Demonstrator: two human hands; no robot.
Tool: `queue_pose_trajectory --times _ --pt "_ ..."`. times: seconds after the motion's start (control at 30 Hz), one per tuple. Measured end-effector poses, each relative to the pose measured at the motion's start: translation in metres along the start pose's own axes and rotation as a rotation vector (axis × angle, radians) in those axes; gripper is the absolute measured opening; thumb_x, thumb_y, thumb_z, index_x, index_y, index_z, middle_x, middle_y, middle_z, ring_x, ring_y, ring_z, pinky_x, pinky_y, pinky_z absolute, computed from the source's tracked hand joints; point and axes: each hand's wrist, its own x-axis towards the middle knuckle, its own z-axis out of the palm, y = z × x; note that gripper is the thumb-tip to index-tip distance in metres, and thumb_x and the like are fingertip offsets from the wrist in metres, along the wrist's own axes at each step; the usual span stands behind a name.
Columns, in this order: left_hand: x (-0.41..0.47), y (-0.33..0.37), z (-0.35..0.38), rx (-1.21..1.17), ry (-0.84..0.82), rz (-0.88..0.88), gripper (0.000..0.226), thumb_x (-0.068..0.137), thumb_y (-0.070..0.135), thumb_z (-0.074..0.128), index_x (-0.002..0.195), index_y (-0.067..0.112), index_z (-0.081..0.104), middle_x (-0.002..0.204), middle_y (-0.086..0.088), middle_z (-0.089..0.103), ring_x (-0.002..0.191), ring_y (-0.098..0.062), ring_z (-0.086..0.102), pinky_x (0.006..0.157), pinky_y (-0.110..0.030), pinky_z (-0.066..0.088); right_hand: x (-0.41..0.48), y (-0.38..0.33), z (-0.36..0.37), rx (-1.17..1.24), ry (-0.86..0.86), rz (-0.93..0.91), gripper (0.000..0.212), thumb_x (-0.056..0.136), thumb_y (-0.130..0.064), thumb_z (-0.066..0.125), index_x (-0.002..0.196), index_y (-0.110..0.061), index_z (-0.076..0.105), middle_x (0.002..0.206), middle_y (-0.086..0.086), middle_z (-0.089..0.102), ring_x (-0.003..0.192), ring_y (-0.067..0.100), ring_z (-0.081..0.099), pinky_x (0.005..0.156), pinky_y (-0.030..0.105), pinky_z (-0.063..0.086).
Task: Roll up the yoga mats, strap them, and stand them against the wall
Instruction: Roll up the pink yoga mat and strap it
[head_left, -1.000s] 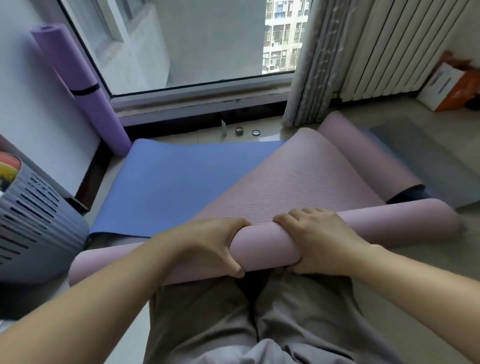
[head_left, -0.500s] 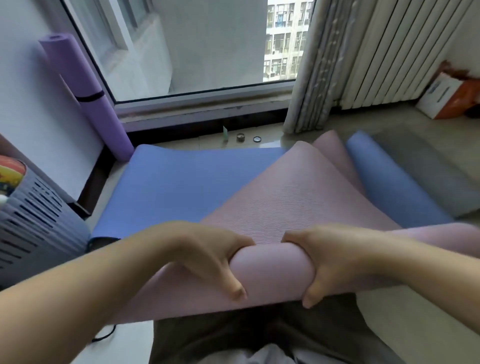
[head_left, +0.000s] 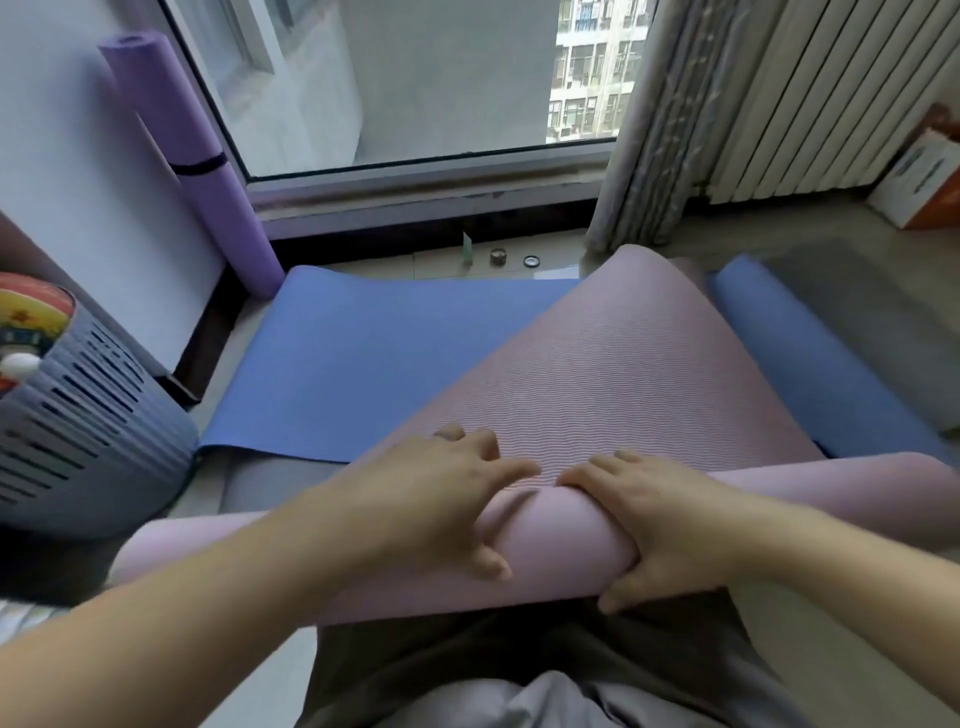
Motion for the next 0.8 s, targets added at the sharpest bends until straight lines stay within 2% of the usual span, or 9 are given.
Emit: queue_pose_trajectory --times 0.1,0.2,0.27,0.33,0.4,0.43,0.53,0.7,0.8 --pt "-0.011 0.017 0.015 0.067 0.213 -0.023 0.057 0.095 0.043 0.044 0.145 0.034 0.018 0.136 -0.002 0.036 0.116 -0.026 0.043 0.095 -0.042 0.042 0.017 0.012 -0.020 0.236 -0.191 0.055 0.082 0.063 -0.055 0.080 0.132 -0.041 0.037 0.123 -0.022 0.049 0.111 0.003 0.048 0.098 0.028 0.041" --pt "-0.016 0.031 0.036 0.091 0.209 -0.057 0.076 0.092 0.050 0.045 0.150 0.022 0.003 0.149 -0.008 0.019 0.128 -0.030 0.032 0.104 -0.045 0.033 0.023 0.011 -0.026 0.197 -0.242 0.072 0.088 0.061 -0.058 0.079 0.135 -0.043 0.033 0.127 -0.021 0.047 0.118 0.007 0.046 0.103 0.033 0.039" --pt "-0.012 0.028 0.043 0.122 0.175 -0.088 0.095 0.084 0.056 0.057 0.149 0.019 -0.001 0.148 -0.008 0.015 0.128 -0.030 0.030 0.104 -0.045 0.033 0.015 0.003 -0.015 -0.004 -0.099 0.059 0.098 0.062 -0.065 0.072 0.143 -0.037 0.024 0.134 -0.015 0.040 0.123 0.011 0.040 0.106 0.034 0.034" --pt "-0.004 0.021 0.045 0.084 0.189 -0.095 0.097 0.079 0.051 0.065 0.148 0.022 0.005 0.142 -0.008 0.024 0.123 -0.028 0.037 0.100 -0.044 0.038 0.007 -0.010 0.005 -0.200 0.120 0.024 0.106 0.059 -0.067 0.067 0.146 -0.029 0.020 0.136 -0.006 0.042 0.121 0.020 0.044 0.103 0.040 0.037" --pt "0.003 0.010 0.040 -0.031 0.156 -0.076 0.093 0.074 0.048 0.069 0.145 0.028 0.014 0.132 -0.003 0.033 0.117 -0.024 0.042 0.096 -0.040 0.042 0.008 -0.015 0.022 -0.277 0.309 0.005 0.098 0.053 -0.061 0.068 0.137 -0.026 0.032 0.120 -0.001 0.055 0.104 0.025 0.057 0.086 0.042 0.047" --pt "0.007 0.002 0.036 -0.096 0.121 -0.060 0.090 0.072 0.047 0.070 0.144 0.031 0.018 0.127 0.000 0.037 0.114 -0.022 0.044 0.094 -0.038 0.043 0.012 -0.015 0.021 -0.275 0.324 0.024 0.091 0.054 -0.059 0.067 0.133 -0.028 0.034 0.114 -0.002 0.057 0.100 0.024 0.059 0.082 0.041 0.048" --pt "0.012 -0.018 0.020 -0.249 0.051 -0.046 0.082 0.070 0.053 0.070 0.139 0.040 0.027 0.120 0.012 0.044 0.113 -0.014 0.044 0.096 -0.036 0.041 0.026 -0.011 -0.006 -0.155 0.136 0.077 0.081 0.060 -0.059 0.069 0.131 -0.035 0.035 0.119 -0.010 0.056 0.105 0.017 0.056 0.083 0.034 0.046" --pt "0.020 0.003 0.030 0.101 0.215 -0.183 0.091 0.075 0.047 0.066 0.147 0.030 0.012 0.137 -0.001 0.038 0.121 -0.026 0.042 0.099 -0.041 0.038 0.052 0.007 -0.034 0.114 -0.133 0.107 0.084 0.056 -0.047 0.085 0.127 -0.036 0.042 0.117 -0.012 0.059 0.103 0.014 0.056 0.090 0.034 0.045" --pt "0.016 0.007 0.030 0.051 0.267 -0.195 0.089 0.075 0.044 0.067 0.146 0.034 0.014 0.133 0.001 0.042 0.117 -0.024 0.046 0.097 -0.037 0.039 0.051 0.006 -0.037 0.104 -0.137 0.103 0.082 0.057 -0.047 0.084 0.127 -0.035 0.043 0.115 -0.012 0.059 0.102 0.014 0.055 0.091 0.035 0.046"
